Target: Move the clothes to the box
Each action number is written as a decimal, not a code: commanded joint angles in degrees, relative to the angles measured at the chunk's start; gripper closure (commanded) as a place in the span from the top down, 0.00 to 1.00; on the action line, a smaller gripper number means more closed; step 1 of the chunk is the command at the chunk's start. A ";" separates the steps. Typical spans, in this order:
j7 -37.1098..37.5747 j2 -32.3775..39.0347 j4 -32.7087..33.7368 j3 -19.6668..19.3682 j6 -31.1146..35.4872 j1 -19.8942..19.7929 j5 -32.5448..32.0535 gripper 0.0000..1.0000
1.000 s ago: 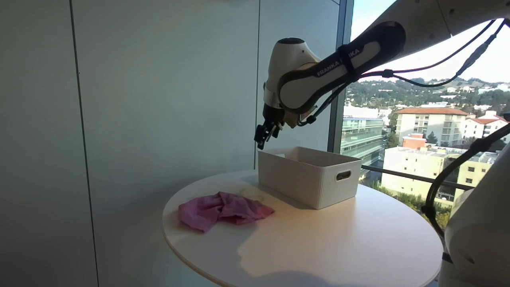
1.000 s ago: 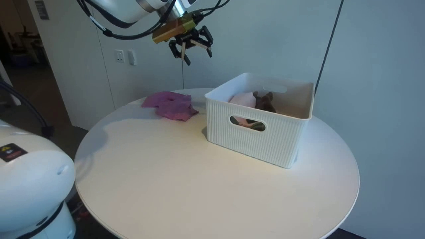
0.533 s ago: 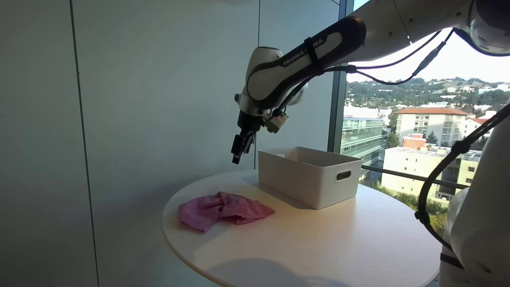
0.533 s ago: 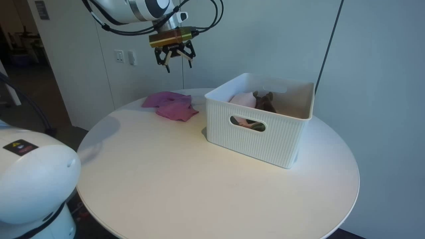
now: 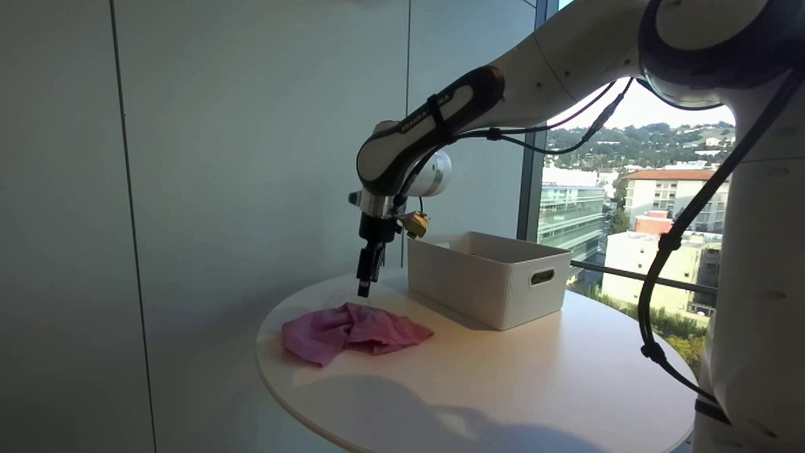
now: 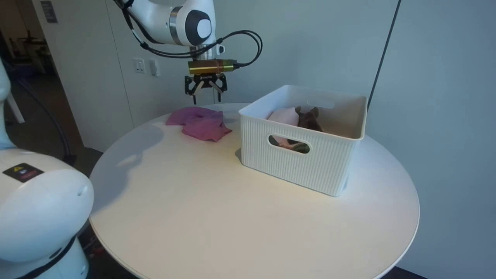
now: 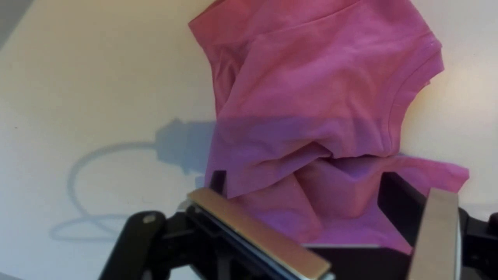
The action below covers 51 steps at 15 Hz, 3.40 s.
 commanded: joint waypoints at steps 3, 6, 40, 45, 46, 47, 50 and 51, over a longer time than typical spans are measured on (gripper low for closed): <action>2.33 6.59 4.91 3.11 -1.70 -0.91 -3.67 1.00; 2.90 10.01 5.93 3.92 -1.24 -1.18 -4.16 1.00; 39.48 -34.40 -10.49 -3.35 -14.70 -15.33 -41.35 0.08; 33.95 -28.88 -6.32 -7.98 -4.11 -15.09 -42.23 0.09; 33.01 -27.10 -5.16 -8.74 -2.59 -15.17 -41.33 0.09; 32.17 -25.30 -4.04 -9.63 -1.09 -15.20 -40.32 0.08; 28.72 -19.60 -0.47 -12.07 1.35 -15.05 -34.92 0.11; 27.64 -18.14 0.53 -12.42 1.78 -15.01 -32.62 0.39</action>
